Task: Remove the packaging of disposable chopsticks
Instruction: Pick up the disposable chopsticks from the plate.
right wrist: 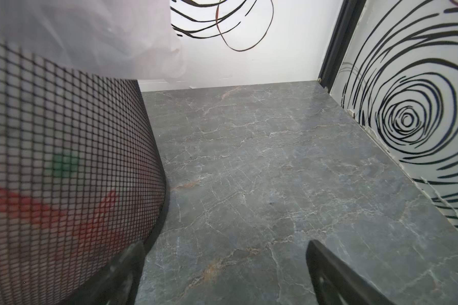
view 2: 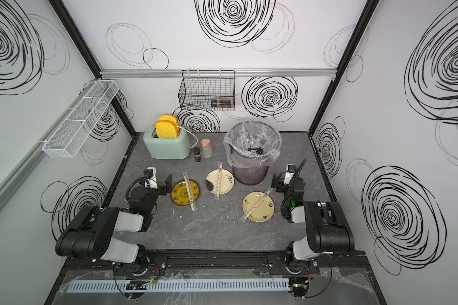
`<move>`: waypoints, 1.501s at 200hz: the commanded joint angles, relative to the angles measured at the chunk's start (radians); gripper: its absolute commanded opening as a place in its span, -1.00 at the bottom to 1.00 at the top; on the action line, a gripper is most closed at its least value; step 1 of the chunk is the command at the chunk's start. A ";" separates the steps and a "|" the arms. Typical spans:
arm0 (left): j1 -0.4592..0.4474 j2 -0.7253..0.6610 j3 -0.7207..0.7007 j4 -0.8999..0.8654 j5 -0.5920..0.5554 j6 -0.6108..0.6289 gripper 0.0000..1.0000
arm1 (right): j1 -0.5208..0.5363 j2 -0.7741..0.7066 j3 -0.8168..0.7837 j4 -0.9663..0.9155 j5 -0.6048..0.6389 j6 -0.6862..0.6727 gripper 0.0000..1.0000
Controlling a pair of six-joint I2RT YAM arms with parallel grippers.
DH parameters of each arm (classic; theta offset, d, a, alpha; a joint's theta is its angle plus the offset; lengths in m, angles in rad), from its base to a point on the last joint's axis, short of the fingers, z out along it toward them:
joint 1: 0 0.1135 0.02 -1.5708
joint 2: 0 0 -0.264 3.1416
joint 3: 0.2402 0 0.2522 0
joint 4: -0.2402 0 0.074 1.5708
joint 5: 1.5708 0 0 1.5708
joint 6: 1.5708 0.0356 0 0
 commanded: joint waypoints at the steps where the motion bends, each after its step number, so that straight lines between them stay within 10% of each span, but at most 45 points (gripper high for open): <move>1: 0.012 0.008 0.021 0.101 0.015 0.003 0.93 | 0.003 -0.004 0.005 0.063 0.001 0.005 0.95; 191: 0.020 -0.024 0.005 0.110 -0.002 -0.018 0.93 | 0.005 -0.031 0.014 0.040 0.086 0.039 0.97; 230: 0.004 -0.300 0.130 -0.316 -0.100 -0.101 0.86 | -0.025 -0.149 0.359 -0.735 0.400 0.340 0.91; 256: -0.056 -0.400 0.178 -0.388 -0.031 -0.264 0.69 | -0.036 -0.152 0.540 -1.095 0.175 0.482 0.82; 300: -0.411 -0.545 0.305 -0.661 0.015 -0.258 0.64 | -0.039 -0.245 0.556 -1.326 -0.193 0.511 0.69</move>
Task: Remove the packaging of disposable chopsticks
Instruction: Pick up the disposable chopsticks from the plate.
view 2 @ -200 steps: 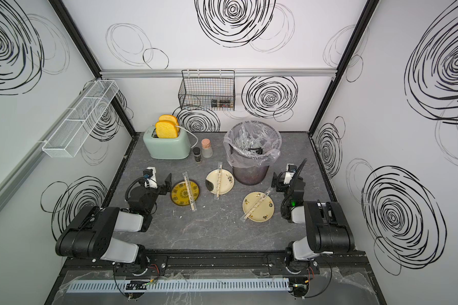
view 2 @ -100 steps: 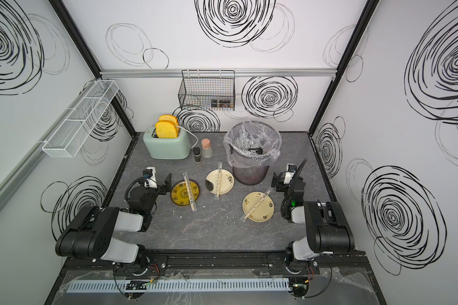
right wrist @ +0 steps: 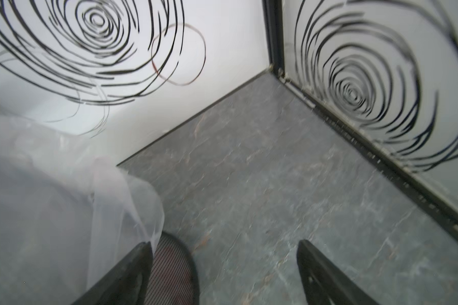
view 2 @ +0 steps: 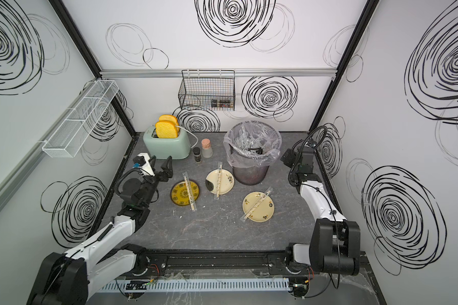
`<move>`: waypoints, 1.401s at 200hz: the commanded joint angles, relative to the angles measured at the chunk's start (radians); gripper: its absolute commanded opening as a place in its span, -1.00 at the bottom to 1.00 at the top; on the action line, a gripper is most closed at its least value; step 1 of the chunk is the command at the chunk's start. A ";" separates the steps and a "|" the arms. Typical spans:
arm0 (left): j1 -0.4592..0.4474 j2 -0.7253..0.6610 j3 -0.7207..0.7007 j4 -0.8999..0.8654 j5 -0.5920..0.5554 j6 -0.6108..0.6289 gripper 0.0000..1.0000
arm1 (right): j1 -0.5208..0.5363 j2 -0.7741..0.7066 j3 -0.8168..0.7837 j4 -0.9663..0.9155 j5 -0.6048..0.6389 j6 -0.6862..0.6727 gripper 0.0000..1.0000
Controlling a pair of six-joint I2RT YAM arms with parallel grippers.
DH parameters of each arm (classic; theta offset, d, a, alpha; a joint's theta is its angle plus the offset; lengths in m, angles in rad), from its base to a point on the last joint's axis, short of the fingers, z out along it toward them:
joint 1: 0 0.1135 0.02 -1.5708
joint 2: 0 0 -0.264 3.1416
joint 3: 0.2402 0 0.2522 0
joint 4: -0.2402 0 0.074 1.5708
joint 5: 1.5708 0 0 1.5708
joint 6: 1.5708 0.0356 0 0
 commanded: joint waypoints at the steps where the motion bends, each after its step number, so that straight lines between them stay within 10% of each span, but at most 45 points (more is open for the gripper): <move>1: -0.150 -0.059 0.081 -0.202 0.070 -0.041 0.64 | -0.002 -0.056 -0.029 -0.280 -0.248 0.062 0.68; 50: -0.460 -0.114 0.204 -0.545 0.386 0.070 0.64 | 0.008 -0.214 -0.155 -0.441 -0.433 0.057 0.49; 89: -0.664 -0.059 0.277 -0.708 0.398 0.240 0.65 | 0.115 -0.217 -0.247 -0.449 -0.437 0.080 0.30; 188: -0.689 0.009 0.282 -0.712 0.468 0.259 0.62 | 0.237 0.042 -0.261 -0.281 -0.430 0.170 0.05; 280: -0.689 0.026 0.290 -0.713 0.447 0.260 0.61 | 0.227 0.109 -0.280 -0.219 -0.389 0.184 -0.66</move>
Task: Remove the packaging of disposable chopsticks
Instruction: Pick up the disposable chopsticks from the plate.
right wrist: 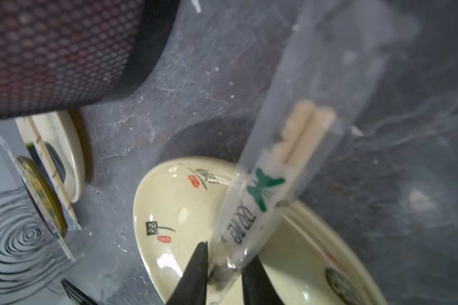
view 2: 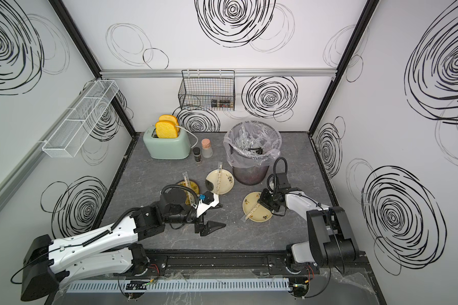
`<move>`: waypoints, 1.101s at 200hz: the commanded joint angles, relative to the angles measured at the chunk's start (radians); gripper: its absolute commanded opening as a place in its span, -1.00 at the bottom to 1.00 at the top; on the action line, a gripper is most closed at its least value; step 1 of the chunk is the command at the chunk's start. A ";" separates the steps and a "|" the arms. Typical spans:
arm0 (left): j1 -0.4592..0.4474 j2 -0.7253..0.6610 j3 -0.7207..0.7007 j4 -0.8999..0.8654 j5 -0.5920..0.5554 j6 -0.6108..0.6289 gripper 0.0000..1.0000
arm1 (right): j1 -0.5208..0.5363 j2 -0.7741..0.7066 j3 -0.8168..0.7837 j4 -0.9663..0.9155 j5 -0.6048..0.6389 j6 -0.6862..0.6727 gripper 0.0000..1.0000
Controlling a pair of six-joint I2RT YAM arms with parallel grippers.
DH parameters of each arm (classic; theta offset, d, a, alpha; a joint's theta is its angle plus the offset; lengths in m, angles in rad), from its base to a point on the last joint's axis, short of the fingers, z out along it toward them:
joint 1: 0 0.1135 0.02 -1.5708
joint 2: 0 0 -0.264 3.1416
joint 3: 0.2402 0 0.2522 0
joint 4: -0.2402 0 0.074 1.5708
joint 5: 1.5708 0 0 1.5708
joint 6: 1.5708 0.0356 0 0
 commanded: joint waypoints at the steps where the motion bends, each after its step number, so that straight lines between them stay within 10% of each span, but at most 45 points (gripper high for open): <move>1: -0.005 0.004 0.029 0.008 0.001 0.022 0.61 | -0.005 0.005 -0.012 0.013 0.034 0.017 -0.67; 30: 0.002 0.003 0.028 0.020 -0.006 0.009 0.61 | -0.030 -0.058 -0.003 -0.019 0.034 0.007 -1.00; 122: 0.216 -0.020 0.052 0.142 0.134 -0.222 0.63 | -0.098 -0.543 0.231 -0.170 0.263 -0.210 -1.00; 220: 0.386 0.101 0.295 0.083 0.238 -0.251 0.59 | 0.297 -0.404 0.397 0.232 -0.062 -0.349 -1.00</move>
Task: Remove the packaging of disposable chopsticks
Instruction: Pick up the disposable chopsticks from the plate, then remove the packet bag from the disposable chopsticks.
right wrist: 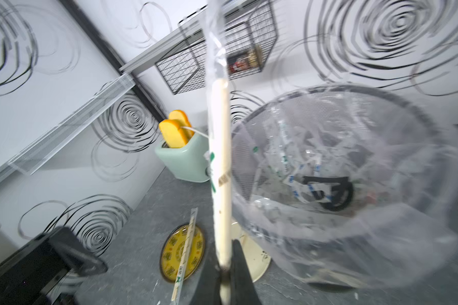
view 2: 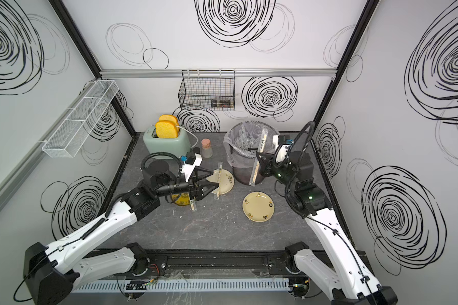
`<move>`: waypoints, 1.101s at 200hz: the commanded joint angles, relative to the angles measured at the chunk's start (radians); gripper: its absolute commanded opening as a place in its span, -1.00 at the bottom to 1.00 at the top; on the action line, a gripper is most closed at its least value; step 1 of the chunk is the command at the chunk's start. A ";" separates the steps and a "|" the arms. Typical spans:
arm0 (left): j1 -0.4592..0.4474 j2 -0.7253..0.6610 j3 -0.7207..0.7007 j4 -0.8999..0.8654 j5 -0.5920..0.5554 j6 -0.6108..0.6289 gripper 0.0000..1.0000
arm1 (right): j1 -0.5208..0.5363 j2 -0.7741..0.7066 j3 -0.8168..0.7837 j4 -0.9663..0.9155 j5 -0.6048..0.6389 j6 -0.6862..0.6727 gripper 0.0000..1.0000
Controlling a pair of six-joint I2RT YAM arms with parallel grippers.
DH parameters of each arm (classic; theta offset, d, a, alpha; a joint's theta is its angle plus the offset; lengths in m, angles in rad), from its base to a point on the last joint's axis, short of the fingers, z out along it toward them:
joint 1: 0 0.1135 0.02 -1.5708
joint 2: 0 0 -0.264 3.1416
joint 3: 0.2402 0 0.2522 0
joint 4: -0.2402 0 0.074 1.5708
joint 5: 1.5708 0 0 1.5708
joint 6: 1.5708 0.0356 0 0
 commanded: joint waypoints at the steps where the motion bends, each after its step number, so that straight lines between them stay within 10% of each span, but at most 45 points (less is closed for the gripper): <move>1: 0.033 0.019 0.070 0.020 0.056 -0.012 0.59 | 0.099 0.062 0.003 0.139 -0.120 -0.081 -1.00; 87: 0.123 0.075 0.099 0.216 0.178 -0.155 0.58 | 0.266 0.152 -0.100 0.387 -0.357 -0.135 -1.00; 178: 0.103 0.131 0.118 0.317 0.229 -0.226 0.08 | 0.290 0.170 -0.122 0.436 -0.395 -0.134 -1.00; 220: 0.089 0.136 0.122 0.312 0.225 -0.218 -0.47 | 0.305 0.192 -0.118 0.443 -0.393 -0.130 -1.00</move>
